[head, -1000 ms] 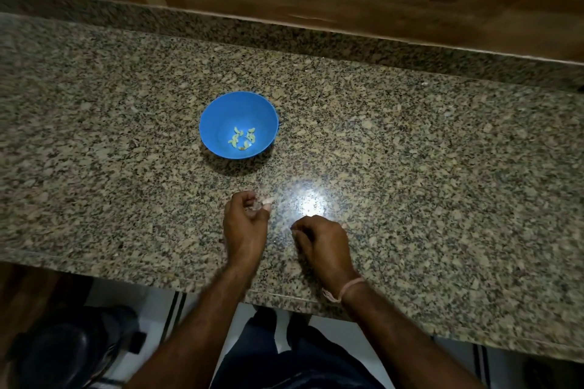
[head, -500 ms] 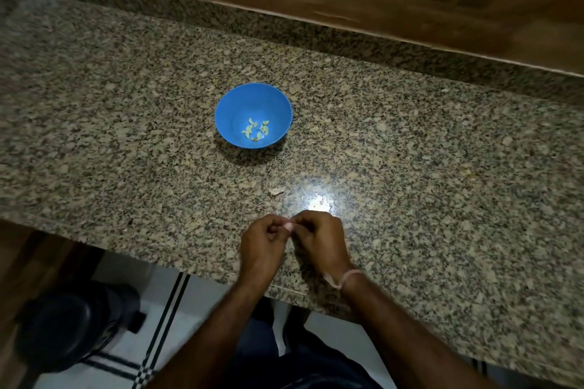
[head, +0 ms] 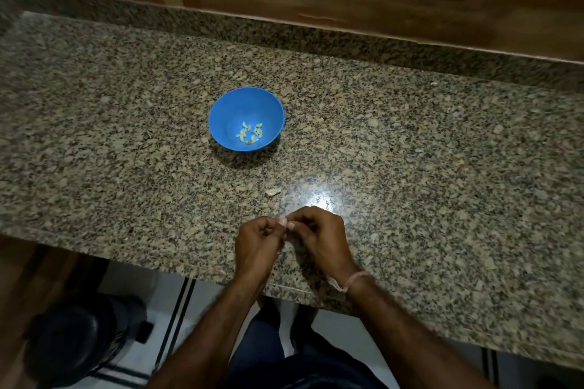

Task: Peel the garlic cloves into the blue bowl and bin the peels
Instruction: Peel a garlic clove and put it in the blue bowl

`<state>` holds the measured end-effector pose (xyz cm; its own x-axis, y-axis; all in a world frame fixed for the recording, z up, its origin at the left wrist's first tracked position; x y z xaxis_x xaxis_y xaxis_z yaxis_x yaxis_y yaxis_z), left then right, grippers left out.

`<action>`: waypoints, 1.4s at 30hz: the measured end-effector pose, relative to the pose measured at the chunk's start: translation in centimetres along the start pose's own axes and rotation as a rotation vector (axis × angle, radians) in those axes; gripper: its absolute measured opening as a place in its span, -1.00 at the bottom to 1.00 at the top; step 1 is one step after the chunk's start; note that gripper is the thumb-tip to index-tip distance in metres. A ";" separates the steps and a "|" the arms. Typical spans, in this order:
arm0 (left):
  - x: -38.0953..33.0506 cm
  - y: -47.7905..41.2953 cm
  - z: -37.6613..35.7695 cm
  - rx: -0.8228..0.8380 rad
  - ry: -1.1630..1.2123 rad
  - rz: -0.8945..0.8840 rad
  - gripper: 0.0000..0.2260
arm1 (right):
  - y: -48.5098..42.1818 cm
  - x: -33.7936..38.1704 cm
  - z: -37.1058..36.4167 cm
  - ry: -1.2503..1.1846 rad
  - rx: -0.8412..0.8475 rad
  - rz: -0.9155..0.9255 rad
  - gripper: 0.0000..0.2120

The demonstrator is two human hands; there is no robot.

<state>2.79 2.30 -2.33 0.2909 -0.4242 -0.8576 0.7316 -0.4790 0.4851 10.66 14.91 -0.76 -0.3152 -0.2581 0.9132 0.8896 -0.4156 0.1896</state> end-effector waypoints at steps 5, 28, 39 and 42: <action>-1.6 1.3 0.3 -0.037 -0.336 -0.105 -0.76 | 0.6 0.9 -0.1 -0.114 0.020 -0.051 -0.88; -2.9 1.6 0.0 0.116 -0.320 -0.230 -0.78 | 0.2 1.8 -1.1 -0.558 0.224 -0.466 -0.71; -4.0 1.8 -0.5 0.127 -0.202 -0.236 -0.74 | -0.5 2.0 -1.2 -0.526 0.196 -0.465 -0.69; -4.0 1.3 -0.7 0.237 0.170 0.243 -0.63 | 0.0 2.4 -0.9 0.140 0.038 -0.130 -0.69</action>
<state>3.05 3.90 1.62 0.5509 -0.4236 -0.7191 0.4712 -0.5533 0.6869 9.61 13.48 1.09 -0.4689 -0.3240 0.8217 0.8493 -0.4209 0.3187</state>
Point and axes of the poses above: each hand's wrist, its own y-axis away from the middle knuckle, its own z-axis out of the back of the hand, x = y × z, the point moved 2 cm from there along -y, towards the middle knuckle, and after that the axes turned 10 degrees about x, right-handed, at the moved point
